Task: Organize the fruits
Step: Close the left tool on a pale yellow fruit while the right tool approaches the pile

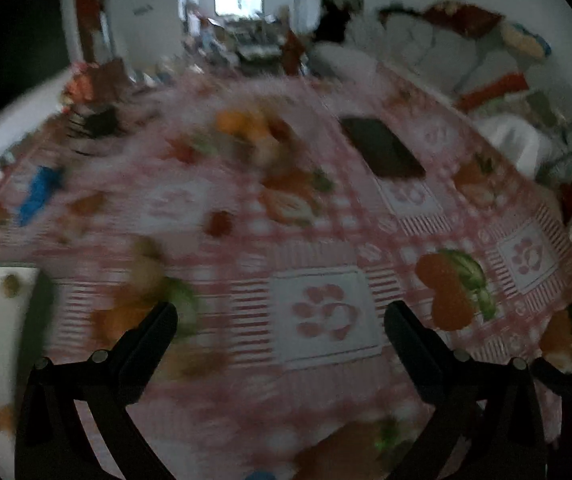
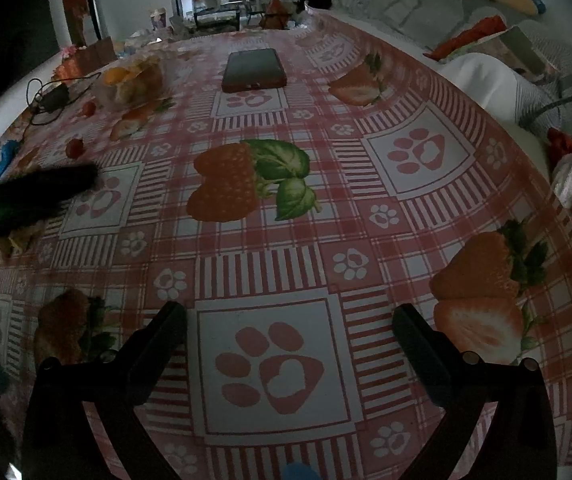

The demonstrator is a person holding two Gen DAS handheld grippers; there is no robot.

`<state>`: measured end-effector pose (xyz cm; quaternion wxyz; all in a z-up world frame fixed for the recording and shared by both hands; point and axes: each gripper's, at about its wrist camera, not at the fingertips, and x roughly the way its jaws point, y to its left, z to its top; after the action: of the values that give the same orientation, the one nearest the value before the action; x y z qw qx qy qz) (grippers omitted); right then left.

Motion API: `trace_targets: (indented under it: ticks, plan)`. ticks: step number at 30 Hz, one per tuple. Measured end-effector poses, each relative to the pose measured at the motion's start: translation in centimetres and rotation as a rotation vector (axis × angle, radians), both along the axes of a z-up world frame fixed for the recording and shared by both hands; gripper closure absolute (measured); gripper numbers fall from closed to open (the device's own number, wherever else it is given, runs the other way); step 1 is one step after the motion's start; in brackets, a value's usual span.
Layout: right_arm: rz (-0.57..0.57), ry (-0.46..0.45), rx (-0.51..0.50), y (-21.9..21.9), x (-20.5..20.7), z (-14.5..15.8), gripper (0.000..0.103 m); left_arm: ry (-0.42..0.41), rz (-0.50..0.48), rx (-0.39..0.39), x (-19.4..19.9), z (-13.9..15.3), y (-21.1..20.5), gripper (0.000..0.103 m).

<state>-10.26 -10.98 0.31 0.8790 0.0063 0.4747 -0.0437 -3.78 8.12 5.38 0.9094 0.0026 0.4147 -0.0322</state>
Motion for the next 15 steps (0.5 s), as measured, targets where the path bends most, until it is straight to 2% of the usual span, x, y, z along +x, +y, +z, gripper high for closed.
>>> trace_targets:
  ticks: [3, 6, 8, 11, 15]
  plan:
    - [-0.005, 0.04, 0.002, 0.0, 0.1, 0.2, 0.0, 0.006, 0.059, 0.009, -1.5, 0.3, 3.5, 0.0]
    - [0.023, 0.024, 0.056, 0.4, -0.2, 1.1, 0.0, 0.125, 0.135, 0.003, -1.2, -1.7, 7.0, 0.0]
    - [0.062, 0.006, 0.067, 1.5, -0.2, 2.0, 0.0, 0.163, 0.16, -0.007, -1.0, -2.8, 8.4, 0.0]
    - [0.122, -0.002, 0.099, 3.2, 0.4, 2.9, 0.0, 0.165, 0.156, -0.027, -0.8, -3.5, 8.9, 0.0]
    - [0.18, 0.01, 0.123, 5.2, 1.7, 3.2, 0.0, 0.194, 0.131, -0.008, -0.3, -4.6, 8.6, 0.0]
